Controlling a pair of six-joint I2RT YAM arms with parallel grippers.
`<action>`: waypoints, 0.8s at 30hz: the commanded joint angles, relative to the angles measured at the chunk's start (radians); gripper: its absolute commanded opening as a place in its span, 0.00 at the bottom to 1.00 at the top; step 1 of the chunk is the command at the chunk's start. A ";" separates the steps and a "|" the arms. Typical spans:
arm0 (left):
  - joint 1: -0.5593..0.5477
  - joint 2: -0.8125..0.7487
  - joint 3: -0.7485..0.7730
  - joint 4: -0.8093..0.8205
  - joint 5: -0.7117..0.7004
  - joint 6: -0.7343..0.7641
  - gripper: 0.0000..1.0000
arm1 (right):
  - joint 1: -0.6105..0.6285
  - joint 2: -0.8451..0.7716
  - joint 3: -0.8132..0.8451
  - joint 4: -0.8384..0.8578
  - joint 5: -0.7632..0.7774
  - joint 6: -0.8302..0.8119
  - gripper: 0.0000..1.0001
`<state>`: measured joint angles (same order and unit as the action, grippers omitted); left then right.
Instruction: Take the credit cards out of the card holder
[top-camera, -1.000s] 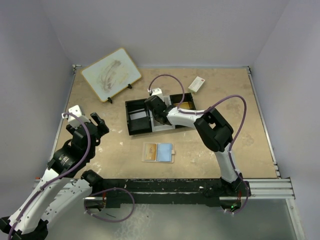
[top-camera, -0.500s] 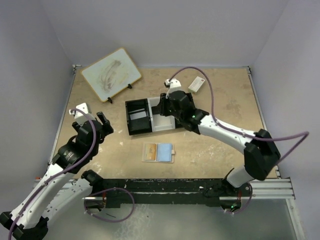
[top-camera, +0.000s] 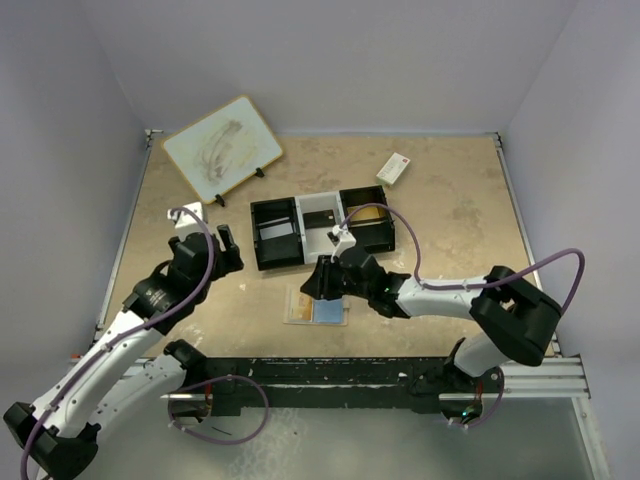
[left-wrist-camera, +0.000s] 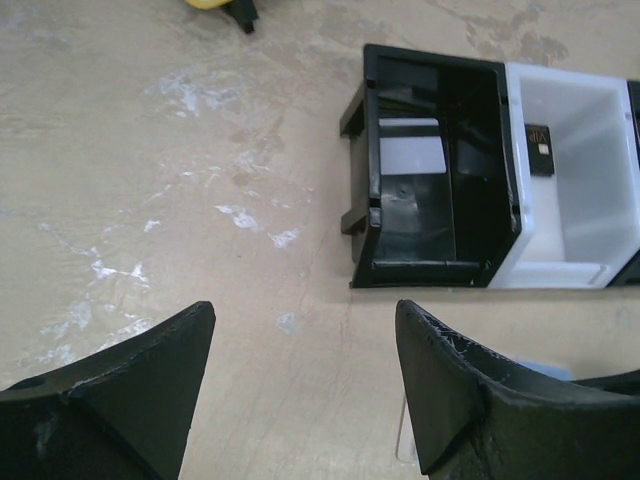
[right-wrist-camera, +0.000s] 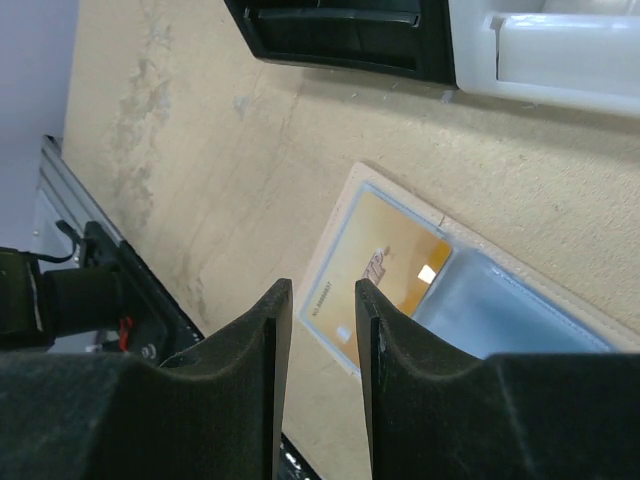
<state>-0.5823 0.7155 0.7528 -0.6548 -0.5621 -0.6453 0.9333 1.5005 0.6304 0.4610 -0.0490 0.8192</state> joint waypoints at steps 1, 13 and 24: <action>0.007 0.073 -0.002 0.091 0.185 0.071 0.70 | 0.005 0.007 -0.036 0.128 -0.003 0.125 0.35; 0.004 0.187 -0.164 0.327 0.552 -0.075 0.66 | 0.017 0.119 -0.105 0.190 -0.039 0.229 0.33; -0.157 0.305 -0.233 0.464 0.540 -0.127 0.55 | 0.003 0.173 -0.157 0.175 -0.015 0.309 0.31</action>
<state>-0.6697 0.9768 0.5285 -0.3077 -0.0113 -0.7418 0.9436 1.6363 0.4995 0.6563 -0.0704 1.1057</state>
